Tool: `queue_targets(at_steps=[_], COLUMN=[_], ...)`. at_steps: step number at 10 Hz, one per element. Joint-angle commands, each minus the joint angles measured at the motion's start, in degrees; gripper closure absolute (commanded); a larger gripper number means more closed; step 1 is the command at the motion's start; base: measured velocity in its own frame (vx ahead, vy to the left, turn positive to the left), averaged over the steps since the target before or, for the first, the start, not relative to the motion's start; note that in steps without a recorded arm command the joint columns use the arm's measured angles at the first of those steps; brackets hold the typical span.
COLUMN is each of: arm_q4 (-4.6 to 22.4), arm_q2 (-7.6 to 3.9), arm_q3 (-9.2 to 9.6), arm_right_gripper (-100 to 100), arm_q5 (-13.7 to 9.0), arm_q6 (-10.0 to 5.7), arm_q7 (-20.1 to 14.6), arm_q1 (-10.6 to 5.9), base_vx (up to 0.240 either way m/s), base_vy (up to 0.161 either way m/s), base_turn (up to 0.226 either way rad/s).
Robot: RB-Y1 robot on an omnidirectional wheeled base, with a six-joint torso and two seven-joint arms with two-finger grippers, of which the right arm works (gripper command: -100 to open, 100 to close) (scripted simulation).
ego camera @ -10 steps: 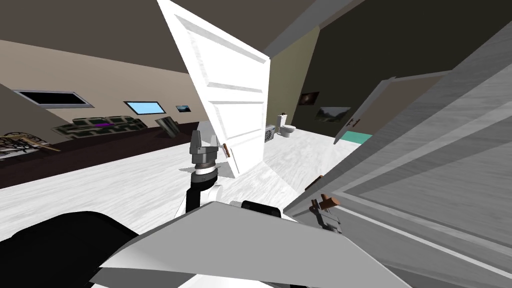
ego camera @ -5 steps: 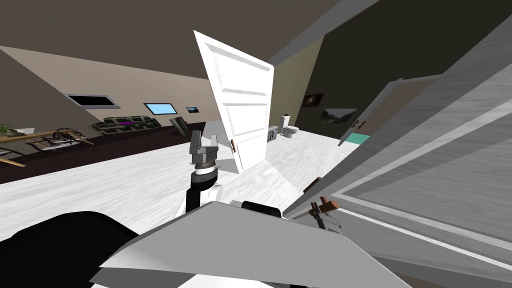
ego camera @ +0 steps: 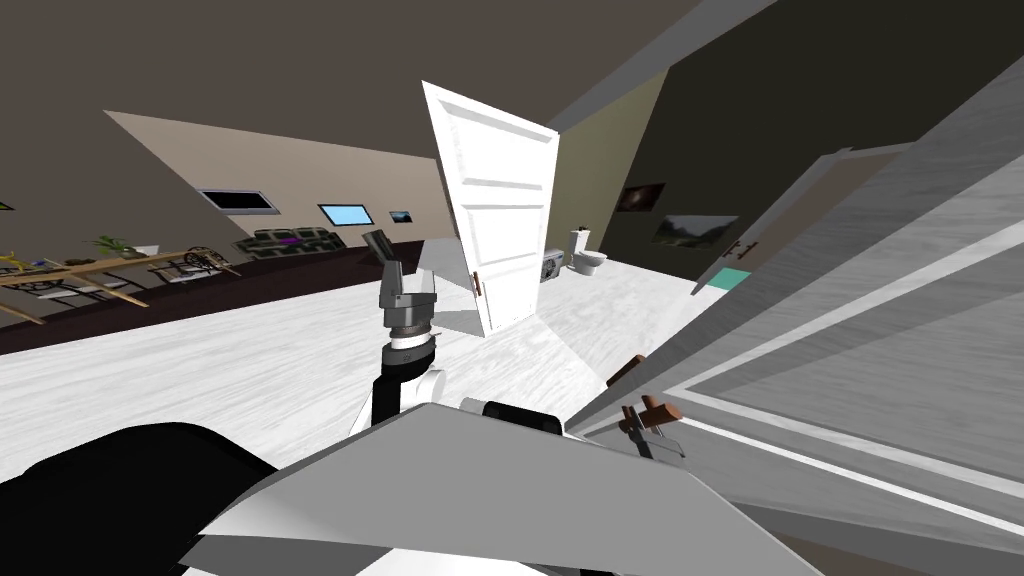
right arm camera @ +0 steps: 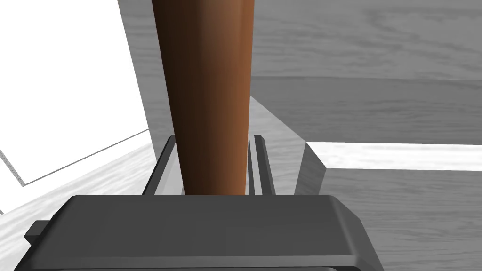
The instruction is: Pull the door open
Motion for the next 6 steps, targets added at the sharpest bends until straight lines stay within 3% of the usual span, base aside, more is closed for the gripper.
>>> queue_targets(at_steps=[1,6], arm_q4=[0.7,2.2], arm_q2=[-0.52,-2.02], arm_q3=[0.53,1.92], arm_right_gripper=[100,100], arm_q5=[0.3,1.1], arm_q6=[-0.92,-3.07], arm_q7=[-0.7,-2.6], arm_q1=[-0.05,-0.26], base_vx=[-0.196,-0.209], base_vy=[-0.029,-0.025], base_turn=[0.139,0.114])
